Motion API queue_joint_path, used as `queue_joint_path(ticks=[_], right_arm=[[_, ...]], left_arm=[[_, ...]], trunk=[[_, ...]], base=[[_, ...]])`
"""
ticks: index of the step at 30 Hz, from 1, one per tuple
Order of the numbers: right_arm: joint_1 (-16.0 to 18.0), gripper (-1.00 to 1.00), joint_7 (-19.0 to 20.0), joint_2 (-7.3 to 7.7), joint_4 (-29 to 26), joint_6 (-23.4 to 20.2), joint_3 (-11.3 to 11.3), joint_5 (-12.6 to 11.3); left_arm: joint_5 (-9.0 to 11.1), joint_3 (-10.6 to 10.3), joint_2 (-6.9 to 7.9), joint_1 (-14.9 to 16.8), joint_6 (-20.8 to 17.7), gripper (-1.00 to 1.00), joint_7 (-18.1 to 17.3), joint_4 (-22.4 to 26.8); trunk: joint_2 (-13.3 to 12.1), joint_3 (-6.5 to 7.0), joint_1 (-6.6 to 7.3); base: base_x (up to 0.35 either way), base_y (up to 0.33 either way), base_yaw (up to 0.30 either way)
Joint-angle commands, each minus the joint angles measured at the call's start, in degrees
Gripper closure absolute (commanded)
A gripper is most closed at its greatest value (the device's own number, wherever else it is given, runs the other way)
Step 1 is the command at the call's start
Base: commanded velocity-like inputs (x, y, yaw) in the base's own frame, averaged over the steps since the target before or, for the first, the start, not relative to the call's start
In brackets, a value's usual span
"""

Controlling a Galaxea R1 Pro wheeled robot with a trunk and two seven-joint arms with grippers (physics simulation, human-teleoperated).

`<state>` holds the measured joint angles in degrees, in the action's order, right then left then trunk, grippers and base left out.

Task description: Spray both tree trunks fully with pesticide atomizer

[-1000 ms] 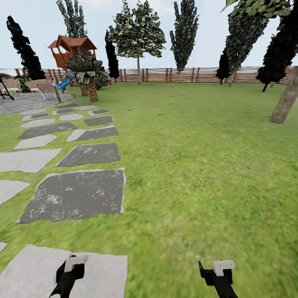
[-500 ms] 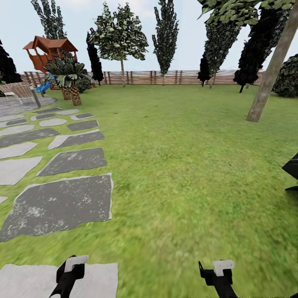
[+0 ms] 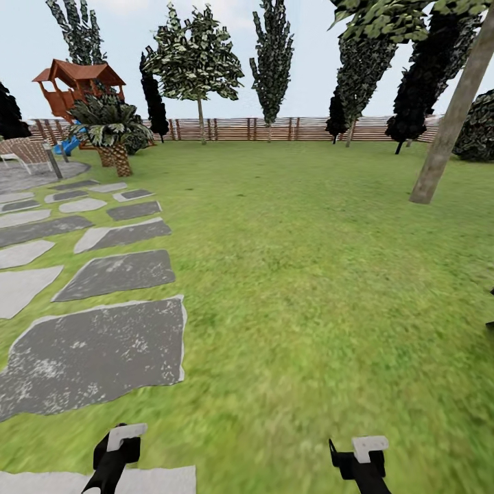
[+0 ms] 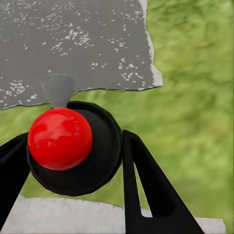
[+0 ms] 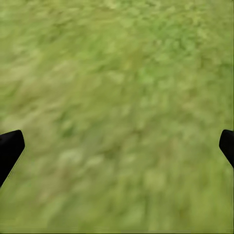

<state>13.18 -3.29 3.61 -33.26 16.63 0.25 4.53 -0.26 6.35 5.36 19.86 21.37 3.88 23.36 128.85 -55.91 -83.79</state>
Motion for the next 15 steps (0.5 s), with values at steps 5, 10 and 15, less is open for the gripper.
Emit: queue_joint_path(ticks=[5,10,15], right_arm=[[0.00,-1.00,-0.12,0.01,0.08,0.23,-0.28,-0.18],[0.00,-1.00,-0.20,0.00,0.86,2.02,-0.30,-0.31],[0.00,-1.00,-0.08,-0.08,2.57,3.60,-0.19,-0.39]], left_arm=[[0.01,0.04,-0.01,0.00,-0.01,1.00,0.12,0.00],[0.39,0.09,0.08,0.00,-0.01,1.00,0.09,-0.06],[0.55,0.06,0.01,0.00,-0.01,1.00,0.07,-0.14]], trunk=[[0.00,0.00,0.00],[0.00,0.00,0.00],[0.00,0.00,0.00]], base=[[0.337,0.008,0.000],[0.339,0.001,0.000],[0.339,0.000,0.000]])
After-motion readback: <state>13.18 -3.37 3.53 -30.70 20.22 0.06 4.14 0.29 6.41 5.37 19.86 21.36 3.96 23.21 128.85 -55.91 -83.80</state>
